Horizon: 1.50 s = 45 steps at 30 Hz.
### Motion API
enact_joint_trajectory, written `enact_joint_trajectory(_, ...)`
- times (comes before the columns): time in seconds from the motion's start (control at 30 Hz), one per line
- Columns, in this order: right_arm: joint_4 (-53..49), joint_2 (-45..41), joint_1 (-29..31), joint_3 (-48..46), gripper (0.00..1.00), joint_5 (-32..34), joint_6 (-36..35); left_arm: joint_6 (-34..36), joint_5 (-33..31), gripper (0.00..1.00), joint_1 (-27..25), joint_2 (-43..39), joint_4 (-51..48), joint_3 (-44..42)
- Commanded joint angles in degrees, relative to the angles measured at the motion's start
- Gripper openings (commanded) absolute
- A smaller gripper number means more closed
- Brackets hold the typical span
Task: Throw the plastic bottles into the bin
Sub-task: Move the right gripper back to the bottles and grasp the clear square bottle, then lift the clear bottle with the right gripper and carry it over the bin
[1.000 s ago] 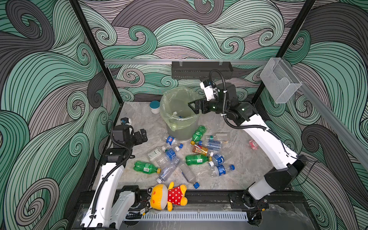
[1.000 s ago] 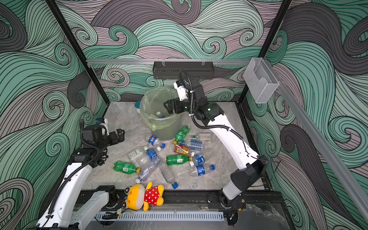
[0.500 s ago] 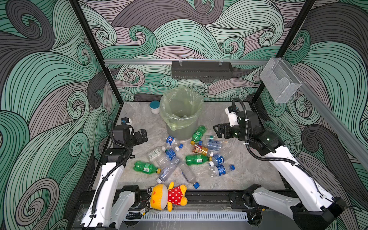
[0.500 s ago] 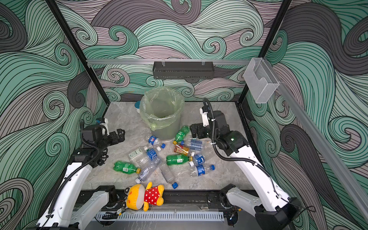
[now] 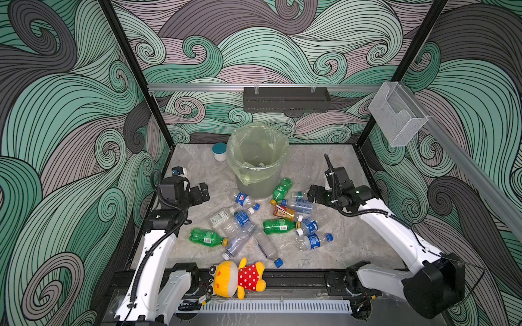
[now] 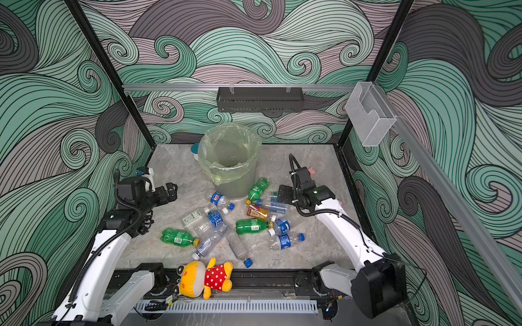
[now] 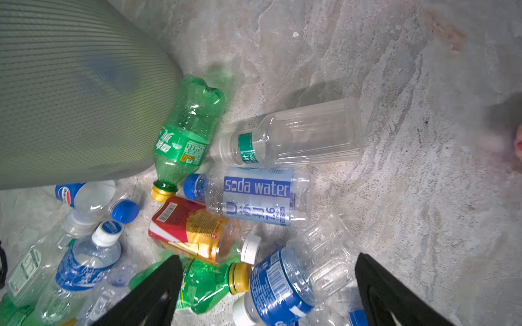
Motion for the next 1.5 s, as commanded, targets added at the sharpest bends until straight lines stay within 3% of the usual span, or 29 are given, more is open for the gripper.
enact_joint_trajectory(0.0,5.8,1.8,-1.0,-2.3,0.95,1.3,5.2,0.3,0.4,0.99,0.4,-1.4,-0.7,-0.4)
enact_joint_trajectory(0.5,21.7,15.5,-5.2,-5.5,0.82,-4.2,9.0,0.3,0.5,0.99,0.5,-1.4,-0.5,-0.5)
enact_joint_trajectory(1.03,27.5,27.6,-10.1,0.8,0.88,-8.7,7.5,0.3,0.5,0.99,0.5,-0.8,-0.3,-0.5)
enact_joint_trajectory(1.47,23.7,36.6,-11.9,11.8,0.89,-7.9,5.8,0.6,0.3,0.99,0.5,-0.8,-0.5,-0.5)
